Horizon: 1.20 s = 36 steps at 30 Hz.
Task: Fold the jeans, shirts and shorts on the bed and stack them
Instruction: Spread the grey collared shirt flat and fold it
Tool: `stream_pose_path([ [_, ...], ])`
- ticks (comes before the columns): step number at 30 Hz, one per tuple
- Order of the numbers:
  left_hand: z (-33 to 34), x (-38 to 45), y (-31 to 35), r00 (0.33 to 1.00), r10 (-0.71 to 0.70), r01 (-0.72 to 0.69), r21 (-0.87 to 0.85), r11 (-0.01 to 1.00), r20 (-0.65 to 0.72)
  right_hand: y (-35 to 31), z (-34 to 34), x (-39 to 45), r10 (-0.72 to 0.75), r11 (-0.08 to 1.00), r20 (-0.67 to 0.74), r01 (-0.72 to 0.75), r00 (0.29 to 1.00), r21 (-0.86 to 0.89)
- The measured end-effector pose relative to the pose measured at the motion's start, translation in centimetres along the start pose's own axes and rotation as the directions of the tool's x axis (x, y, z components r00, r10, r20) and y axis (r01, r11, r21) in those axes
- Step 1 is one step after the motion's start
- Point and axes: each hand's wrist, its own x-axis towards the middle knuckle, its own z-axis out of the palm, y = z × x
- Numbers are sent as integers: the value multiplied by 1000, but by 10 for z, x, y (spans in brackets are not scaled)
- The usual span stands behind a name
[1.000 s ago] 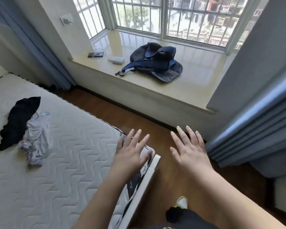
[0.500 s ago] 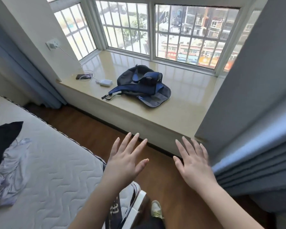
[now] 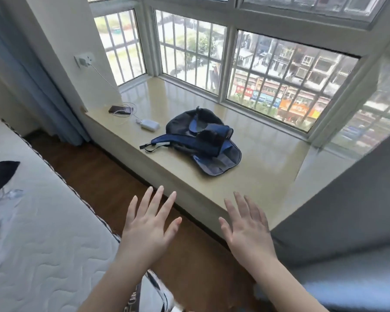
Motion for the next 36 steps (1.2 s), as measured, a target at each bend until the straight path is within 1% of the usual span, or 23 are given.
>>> stream_pose_path([
  [3, -2, 21, 6, 999, -37, 36, -35, 999, -15, 0, 0, 30, -92, 995, 15, 92, 996, -41],
  [6, 6, 45, 14, 997, -78, 78, -13, 997, -1, 6, -4, 68, -156, 986, -12, 155, 988, -65],
  [8, 11, 60, 17, 992, -121, 121, 0, 993, 28, 10, -5, 92, -195, 980, -27, 193, 980, -56],
  [11, 17, 85, 21, 985, -170, 169, 22, 985, 28, 14, -3, 134, -231, 973, -39, 231, 972, -14],
  [14, 17, 104, 15, 972, -234, 233, 18, 972, 19, 7, 4, 172, -262, 965, -11, 262, 965, -12],
  [17, 16, 113, -4, 960, -280, 278, 65, 959, 25, -11, 19, 195, -312, 949, 83, 314, 946, -12],
  [19, 16, 116, -21, 937, -348, 345, 107, 932, 13, -31, 25, 212, -366, 930, 79, 367, 927, 4],
  [22, 16, 122, -55, 899, -437, 434, 104, 895, 6, -72, 24, 240, -454, 891, 68, 454, 888, 9],
  [25, 18, 126, -92, 861, -508, 507, 104, 856, -10, -117, 24, 269, -561, 828, 34, 561, 827, -2],
  [29, 12, 129, -144, 812, -582, 584, 94, 806, -45, -184, 30, 304, -666, 745, 49, 667, 744, -5],
  [31, 9, 126, -171, 788, -613, 615, 84, 784, -49, -215, 34, 317, -704, 708, 83, 706, 705, 13],
  [34, 6, 121, -211, 733, -676, 680, 61, 731, -76, -263, 37, 333, -758, 652, 71, 757, 648, 44],
  [36, 5, 120, -233, 694, -717, 720, 52, 692, -67, -295, 35, 345, -794, 608, 50, 793, 606, 40],
])
